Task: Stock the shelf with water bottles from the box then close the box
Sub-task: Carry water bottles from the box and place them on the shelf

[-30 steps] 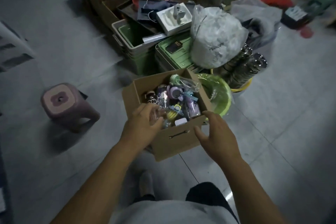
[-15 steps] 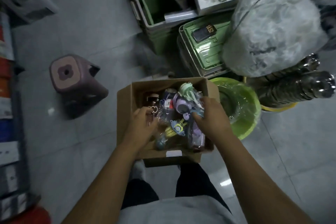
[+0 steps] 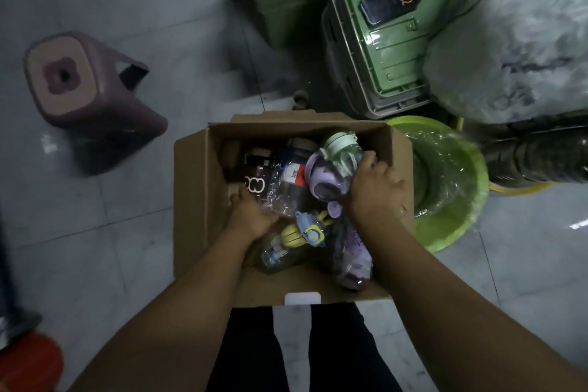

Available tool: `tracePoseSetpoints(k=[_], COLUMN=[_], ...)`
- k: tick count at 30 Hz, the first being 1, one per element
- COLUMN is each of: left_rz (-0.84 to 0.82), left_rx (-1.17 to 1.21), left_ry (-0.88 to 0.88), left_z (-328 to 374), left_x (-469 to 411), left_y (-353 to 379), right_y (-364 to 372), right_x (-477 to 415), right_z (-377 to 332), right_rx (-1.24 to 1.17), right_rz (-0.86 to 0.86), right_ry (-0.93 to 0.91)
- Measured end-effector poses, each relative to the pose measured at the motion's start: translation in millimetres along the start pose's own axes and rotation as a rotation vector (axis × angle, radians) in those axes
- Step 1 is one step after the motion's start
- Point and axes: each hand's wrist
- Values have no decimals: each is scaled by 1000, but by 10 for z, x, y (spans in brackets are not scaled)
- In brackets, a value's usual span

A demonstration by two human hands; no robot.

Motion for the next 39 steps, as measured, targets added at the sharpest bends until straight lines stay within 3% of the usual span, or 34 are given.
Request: tracePoseSetpoints(k=[2,8,15,21,25,32,39], left_rz=[14,-59,-55,-131,-241,-344,-248], left_rx=[60,212,241,445,557,832,1094], left_ry=[-37,1,-63,-1,-22,143,328], left_z=[-315,-91,327,308,608,613,621], left_x=[-470,-339,255,377,1092,2381,3046], left_y=[137,-83,-368,-641,-911,-1358,-1533], right_y=[13,-169,-319,-495,-615,-1158,-1592], right_x=[-3,165,575,881,1039,1565,2162], right_z=[-26,33,106,188,233,434,468], right_rx=[-4,-138,-569,-897,-1064,-1453,-1684], right_rz=[9,-104,-200,-285,-258,-230,-146], right_ry=[18,-22,62,128,138,135,29])
Point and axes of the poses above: each hand's wrist, its own x-axis away from the middle knuckle, its own y-axis out of the palm, z = x × y, and after that the axes turned 15 degrees about x, right-handed
